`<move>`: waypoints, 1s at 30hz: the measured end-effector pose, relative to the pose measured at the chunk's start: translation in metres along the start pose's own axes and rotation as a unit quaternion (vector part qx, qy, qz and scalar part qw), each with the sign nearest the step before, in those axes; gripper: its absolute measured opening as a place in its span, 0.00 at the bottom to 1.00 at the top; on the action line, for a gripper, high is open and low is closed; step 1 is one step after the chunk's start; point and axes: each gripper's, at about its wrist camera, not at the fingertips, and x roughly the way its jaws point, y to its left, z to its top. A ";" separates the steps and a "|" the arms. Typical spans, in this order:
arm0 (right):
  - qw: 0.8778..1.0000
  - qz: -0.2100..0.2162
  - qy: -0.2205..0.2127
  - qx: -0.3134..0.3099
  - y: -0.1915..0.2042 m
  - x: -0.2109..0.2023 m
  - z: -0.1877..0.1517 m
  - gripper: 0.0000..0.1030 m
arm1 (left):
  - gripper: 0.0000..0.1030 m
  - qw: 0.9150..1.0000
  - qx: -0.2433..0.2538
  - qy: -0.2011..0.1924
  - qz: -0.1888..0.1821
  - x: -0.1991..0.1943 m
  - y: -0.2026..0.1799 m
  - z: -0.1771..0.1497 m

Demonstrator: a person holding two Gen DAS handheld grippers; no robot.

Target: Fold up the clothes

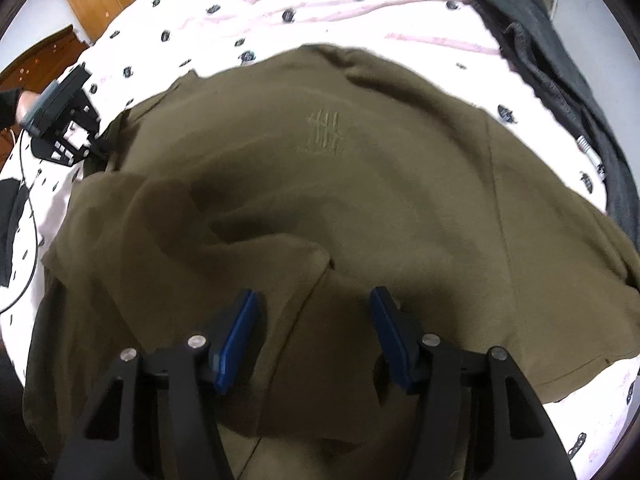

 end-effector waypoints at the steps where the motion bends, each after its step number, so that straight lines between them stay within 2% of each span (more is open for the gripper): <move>1: 1.000 -0.001 -0.009 0.010 -0.004 -0.002 0.001 0.58 | 0.04 1.000 -0.003 -0.004 0.007 -0.002 -0.003 -0.003; 4: 0.999 -0.016 -0.007 0.031 -0.015 0.001 0.006 0.58 | 0.04 0.998 -0.049 -0.018 0.020 -0.005 -0.002 -0.021; 6: 0.999 -0.034 0.026 0.007 -0.013 0.014 0.007 0.58 | 0.04 0.996 -0.082 -0.026 0.029 -0.007 -0.002 -0.034; 9: 0.998 -0.015 0.068 -0.012 -0.003 0.032 0.003 0.56 | 0.04 0.990 -0.131 -0.040 0.042 -0.009 0.000 -0.053; 10: 0.997 -0.015 0.071 -0.023 0.001 0.034 0.002 0.51 | 0.04 0.987 -0.147 -0.044 0.046 -0.010 0.000 -0.060; 11: 0.997 -0.016 0.073 -0.033 0.005 0.036 0.000 0.30 | 0.04 0.984 -0.163 -0.048 0.050 -0.011 0.000 -0.066; 12: 0.996 -0.016 0.072 -0.044 0.010 0.036 -0.001 0.18 | 0.04 0.981 -0.179 -0.052 0.055 -0.012 0.001 -0.073; 15: 0.994 -0.046 0.017 -0.102 0.032 0.018 0.003 0.17 | 0.04 0.969 -0.227 -0.065 0.067 -0.014 0.002 -0.092; 17: 0.992 -0.052 -0.043 -0.108 0.038 -0.004 0.010 0.17 | 0.04 0.961 -0.257 -0.072 0.075 -0.016 0.001 -0.107; 18: 0.989 -0.054 -0.088 -0.102 0.038 -0.020 0.015 0.17 | 0.04 0.958 -0.268 -0.074 0.078 -0.016 0.000 -0.113; 21: 0.980 -0.078 -0.159 -0.093 0.033 -0.042 0.030 0.18 | 0.04 0.948 -0.293 -0.085 0.093 -0.017 -0.005 -0.125; 23: 0.978 -0.096 -0.161 -0.090 0.028 -0.038 0.039 0.20 | 0.05 0.939 -0.316 -0.093 0.103 -0.016 -0.007 -0.132; 25: 0.981 -0.110 -0.140 -0.077 0.018 -0.025 0.049 0.29 | 0.05 0.932 -0.334 -0.092 0.105 -0.011 -0.007 -0.134; 27: 0.985 -0.121 -0.106 -0.062 0.006 -0.006 0.056 0.46 | 0.06 0.929 -0.341 -0.090 0.112 -0.009 -0.010 -0.133; 28: 0.986 -0.127 -0.096 -0.055 0.001 0.002 0.060 0.50 | 0.07 0.928 -0.344 -0.089 0.116 -0.008 -0.011 -0.132; 30: 0.985 -0.134 -0.099 -0.044 -0.005 0.001 0.065 0.56 | 0.07 0.919 -0.363 -0.099 0.114 -0.014 -0.015 -0.129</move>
